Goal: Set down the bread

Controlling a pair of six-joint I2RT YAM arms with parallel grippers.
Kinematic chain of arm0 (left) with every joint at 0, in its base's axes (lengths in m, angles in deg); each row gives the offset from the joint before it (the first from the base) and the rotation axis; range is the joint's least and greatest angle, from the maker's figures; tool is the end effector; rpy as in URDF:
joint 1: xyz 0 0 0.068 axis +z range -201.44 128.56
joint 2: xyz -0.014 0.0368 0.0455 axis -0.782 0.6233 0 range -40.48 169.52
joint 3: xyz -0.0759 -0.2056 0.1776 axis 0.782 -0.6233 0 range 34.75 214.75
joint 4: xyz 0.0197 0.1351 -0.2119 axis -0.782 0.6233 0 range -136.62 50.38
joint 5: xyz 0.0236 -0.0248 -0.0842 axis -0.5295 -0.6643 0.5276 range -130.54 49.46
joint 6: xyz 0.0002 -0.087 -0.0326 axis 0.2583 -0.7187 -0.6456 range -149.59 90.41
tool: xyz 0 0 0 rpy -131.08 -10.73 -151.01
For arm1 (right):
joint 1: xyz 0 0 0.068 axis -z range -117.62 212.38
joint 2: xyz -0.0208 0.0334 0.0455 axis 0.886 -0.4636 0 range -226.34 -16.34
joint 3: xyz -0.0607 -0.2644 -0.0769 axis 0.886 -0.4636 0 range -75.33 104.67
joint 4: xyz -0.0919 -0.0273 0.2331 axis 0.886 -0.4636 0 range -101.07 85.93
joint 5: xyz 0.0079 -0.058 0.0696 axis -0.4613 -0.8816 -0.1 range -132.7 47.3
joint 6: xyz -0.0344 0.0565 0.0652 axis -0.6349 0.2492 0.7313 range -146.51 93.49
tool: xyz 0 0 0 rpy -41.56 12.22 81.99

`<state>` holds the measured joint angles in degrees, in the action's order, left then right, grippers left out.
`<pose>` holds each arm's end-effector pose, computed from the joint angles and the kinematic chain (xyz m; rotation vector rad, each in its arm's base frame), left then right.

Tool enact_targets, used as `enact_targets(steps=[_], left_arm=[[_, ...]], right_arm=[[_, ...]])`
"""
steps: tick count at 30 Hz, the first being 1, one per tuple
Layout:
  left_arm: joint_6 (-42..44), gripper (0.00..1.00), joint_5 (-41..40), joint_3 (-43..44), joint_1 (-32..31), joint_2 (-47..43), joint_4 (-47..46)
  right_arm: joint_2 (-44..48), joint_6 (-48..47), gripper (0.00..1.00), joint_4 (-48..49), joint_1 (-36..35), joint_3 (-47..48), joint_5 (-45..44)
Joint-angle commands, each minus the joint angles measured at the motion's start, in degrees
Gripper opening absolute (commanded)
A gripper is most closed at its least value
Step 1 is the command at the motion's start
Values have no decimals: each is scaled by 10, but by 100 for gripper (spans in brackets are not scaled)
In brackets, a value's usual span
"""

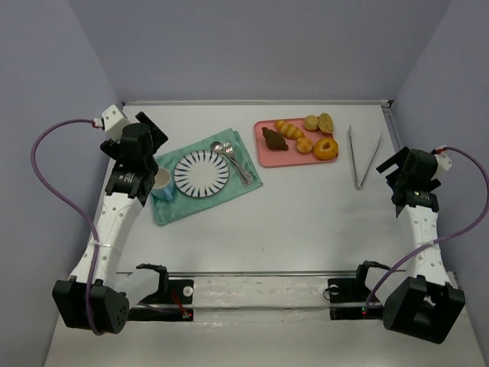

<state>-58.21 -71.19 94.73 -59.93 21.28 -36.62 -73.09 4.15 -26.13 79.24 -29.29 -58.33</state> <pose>0.2735 0.0022 0.3774 -0.6723 1.6127 0.0019 0.2251 -0.0918 0.2739 0.9980 1.8735 -0.1498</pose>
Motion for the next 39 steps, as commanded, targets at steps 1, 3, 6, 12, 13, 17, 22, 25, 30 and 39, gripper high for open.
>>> enact_targets(steps=[1, 3, 6, 12, 13, 17, 22, 25, 30, 39], left_arm=[[-5, 99, -16, -3, 5, -14, -19], [-5, 99, -16, -4, 5, -14, -21], [-4, 99, -15, -4, 5, -9, -23], [-2, 99, -9, -1, 6, 4, -27], [-2, 99, -6, -1, 6, 9, -32], [-1, 99, -1, 3, 6, 24, -35], [-3, 99, -1, 11, 8, 42, -36], [2, 99, 0, 15, 8, 52, -37], [2, 99, -4, 14, 14, 53, -38], [13, 99, -2, 7, 18, 48, -50]], right_arm=[[0, -9, 100, 31, 1, 18, 9], [0, -15, 100, 34, 1, 19, 23], [-17, -17, 100, 46, 1, 18, 29], [-120, -80, 100, 58, 1, 51, 143], [-135, -93, 100, 59, 1, 66, 171], [-202, -127, 100, 59, -10, 102, 166], [-303, -167, 100, 36, -46, 160, 117], [-359, -166, 100, 26, -46, 199, 85], [-433, -188, 100, 13, -46, 239, 130], [-536, -201, 100, 4, -46, 304, 142]])
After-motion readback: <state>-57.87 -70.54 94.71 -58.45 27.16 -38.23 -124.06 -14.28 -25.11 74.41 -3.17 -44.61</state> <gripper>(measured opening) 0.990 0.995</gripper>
